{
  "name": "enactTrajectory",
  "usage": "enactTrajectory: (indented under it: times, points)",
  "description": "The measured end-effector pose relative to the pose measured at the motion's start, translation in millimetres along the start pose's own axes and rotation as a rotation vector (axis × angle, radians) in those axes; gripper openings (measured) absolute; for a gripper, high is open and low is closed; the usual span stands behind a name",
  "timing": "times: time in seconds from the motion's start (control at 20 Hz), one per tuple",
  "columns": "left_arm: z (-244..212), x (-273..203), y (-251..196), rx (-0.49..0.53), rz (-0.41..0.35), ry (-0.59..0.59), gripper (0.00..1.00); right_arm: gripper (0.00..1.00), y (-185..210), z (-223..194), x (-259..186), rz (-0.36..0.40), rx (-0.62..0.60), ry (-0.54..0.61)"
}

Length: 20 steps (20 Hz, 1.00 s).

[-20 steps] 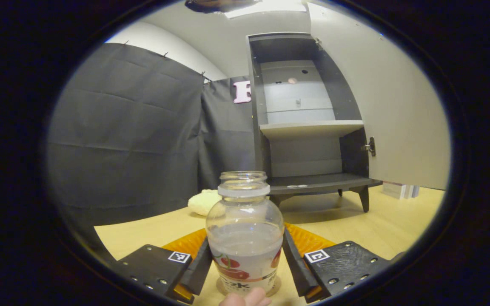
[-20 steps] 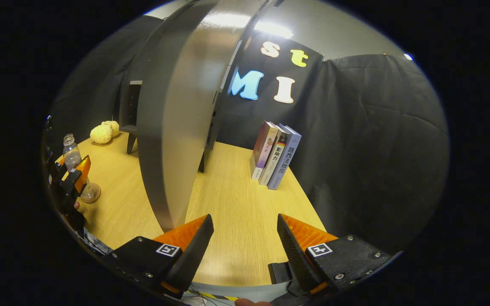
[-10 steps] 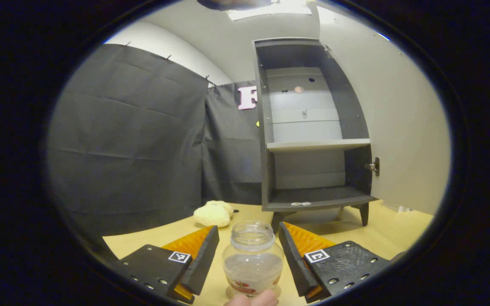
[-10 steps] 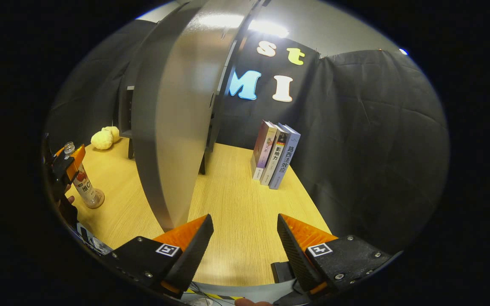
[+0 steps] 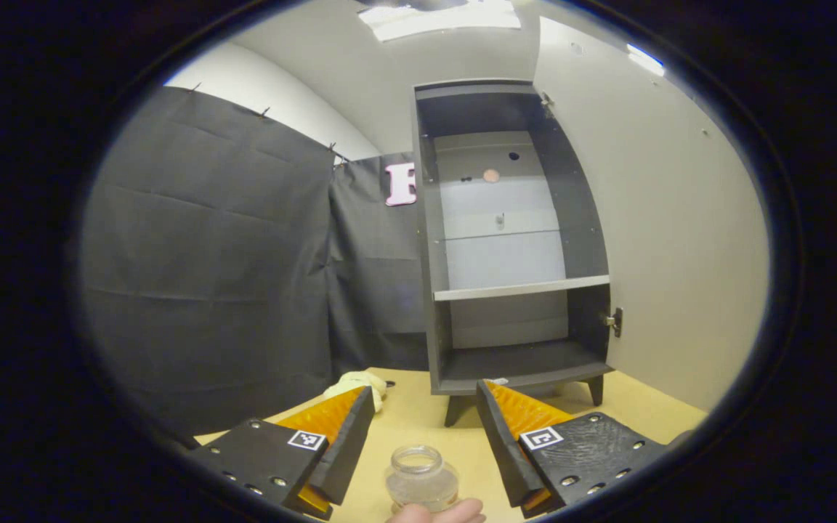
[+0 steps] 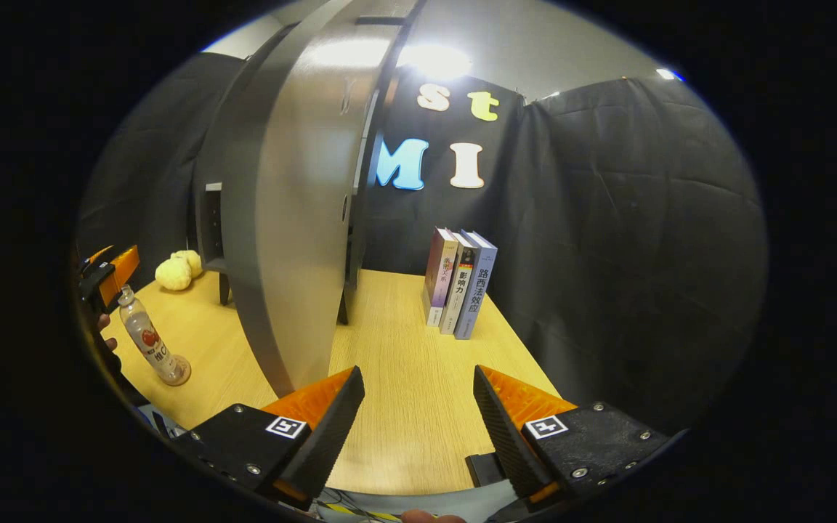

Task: Open the cabinet door with the right hand, grasp the bottle in the cabinet with the left hand and place it on the coaster, then close the cabinet door with the right hand.

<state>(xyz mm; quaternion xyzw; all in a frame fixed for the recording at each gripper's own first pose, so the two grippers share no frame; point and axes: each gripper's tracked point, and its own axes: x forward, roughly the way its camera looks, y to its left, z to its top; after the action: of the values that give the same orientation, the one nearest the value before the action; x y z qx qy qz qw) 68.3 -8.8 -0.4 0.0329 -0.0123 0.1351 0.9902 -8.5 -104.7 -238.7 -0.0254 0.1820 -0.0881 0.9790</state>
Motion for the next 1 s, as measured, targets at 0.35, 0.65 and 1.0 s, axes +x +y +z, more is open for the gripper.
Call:
enactTrajectory:
  times: [0.35,0.65,1.0]
  points:
    - [100,-8,0,-0.002,-0.009,0.07,0.86,0.93,-49,70,-24,-0.062,0.114,-0.089]
    - [188,-24,-26,0.037,-0.125,0.06,0.86,0.93,-57,173,-42,-0.031,0.202,-0.264]
    - [208,-64,-65,-0.06,-0.248,0.089,0.87,0.89,-41,220,-68,0.032,0.191,-0.348]
